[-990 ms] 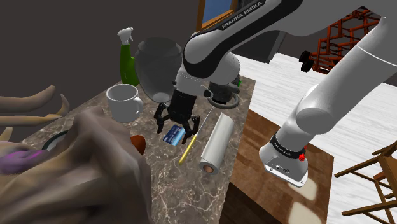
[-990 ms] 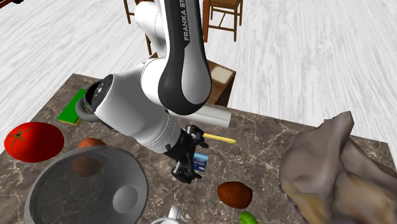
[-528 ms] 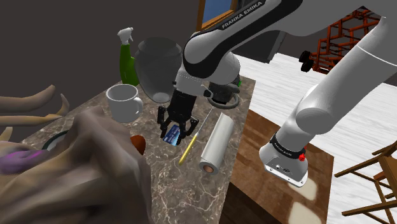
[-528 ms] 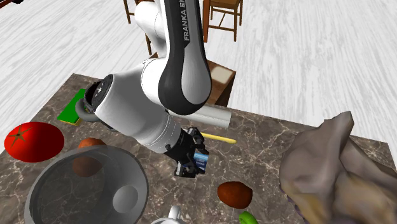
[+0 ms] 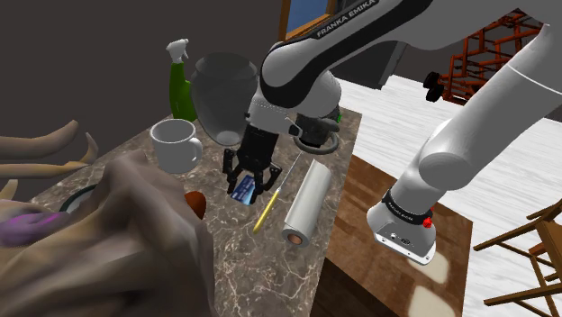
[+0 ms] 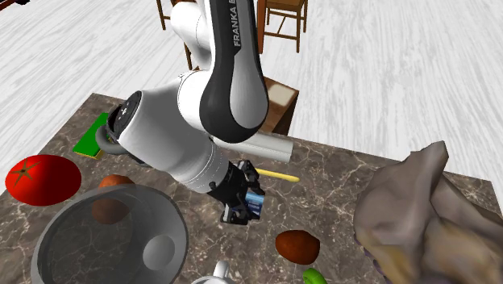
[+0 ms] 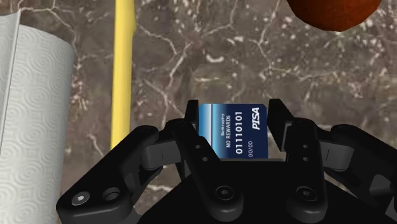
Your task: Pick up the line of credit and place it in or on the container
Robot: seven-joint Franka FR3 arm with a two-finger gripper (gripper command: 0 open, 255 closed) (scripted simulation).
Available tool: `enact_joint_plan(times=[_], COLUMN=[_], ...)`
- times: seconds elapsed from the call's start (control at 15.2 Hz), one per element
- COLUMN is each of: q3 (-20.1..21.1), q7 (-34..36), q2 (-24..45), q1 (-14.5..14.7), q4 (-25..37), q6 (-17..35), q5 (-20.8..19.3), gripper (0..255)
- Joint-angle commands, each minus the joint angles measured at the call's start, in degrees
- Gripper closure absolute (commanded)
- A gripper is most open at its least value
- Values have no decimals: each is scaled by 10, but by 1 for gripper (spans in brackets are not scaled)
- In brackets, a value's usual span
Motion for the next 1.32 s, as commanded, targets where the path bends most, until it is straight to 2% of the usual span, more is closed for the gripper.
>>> enact_joint_plan(times=[0.0,1.25], q3=[-3,-44], q7=[9,93], q2=[-14,-124], q1=[-1,-7], q4=[3,61], q6=[-16,-167], q5=[-4,-47], gripper=[255,255])
